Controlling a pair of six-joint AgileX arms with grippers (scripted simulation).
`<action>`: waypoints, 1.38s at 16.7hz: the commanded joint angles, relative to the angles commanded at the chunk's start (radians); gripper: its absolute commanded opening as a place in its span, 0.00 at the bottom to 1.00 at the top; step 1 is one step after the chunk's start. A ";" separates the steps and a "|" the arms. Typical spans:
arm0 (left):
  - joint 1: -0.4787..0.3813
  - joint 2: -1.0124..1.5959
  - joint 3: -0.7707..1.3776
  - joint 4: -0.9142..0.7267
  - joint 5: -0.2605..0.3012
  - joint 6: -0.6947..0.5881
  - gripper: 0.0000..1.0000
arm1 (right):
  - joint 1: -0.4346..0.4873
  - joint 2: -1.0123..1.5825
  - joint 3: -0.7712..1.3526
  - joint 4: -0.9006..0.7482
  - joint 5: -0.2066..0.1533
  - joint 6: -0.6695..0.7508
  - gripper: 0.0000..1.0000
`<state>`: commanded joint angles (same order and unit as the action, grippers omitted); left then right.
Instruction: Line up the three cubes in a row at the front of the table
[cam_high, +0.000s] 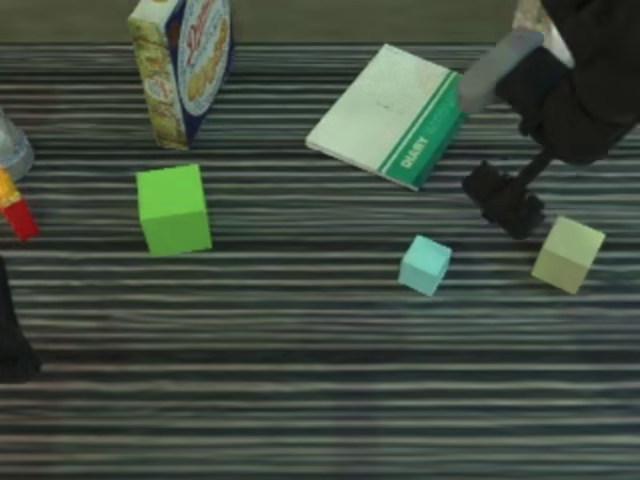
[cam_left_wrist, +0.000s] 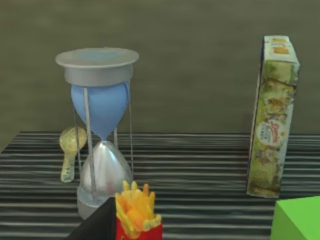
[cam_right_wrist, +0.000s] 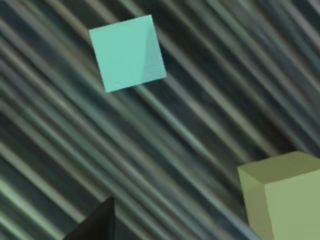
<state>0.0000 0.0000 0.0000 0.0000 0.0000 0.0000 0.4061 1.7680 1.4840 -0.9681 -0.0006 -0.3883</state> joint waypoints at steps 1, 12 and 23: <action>0.000 0.000 0.000 0.000 0.000 0.000 1.00 | 0.020 0.082 0.073 -0.047 0.000 -0.019 1.00; 0.000 0.000 0.000 0.000 0.000 0.000 1.00 | 0.122 0.516 0.474 -0.276 0.004 -0.118 1.00; 0.000 0.000 0.000 0.000 0.000 0.000 1.00 | 0.123 0.586 0.308 -0.032 0.005 -0.117 1.00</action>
<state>0.0000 0.0000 0.0000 0.0000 0.0000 0.0000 0.5289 2.3540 1.7924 -1.0003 0.0047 -0.5048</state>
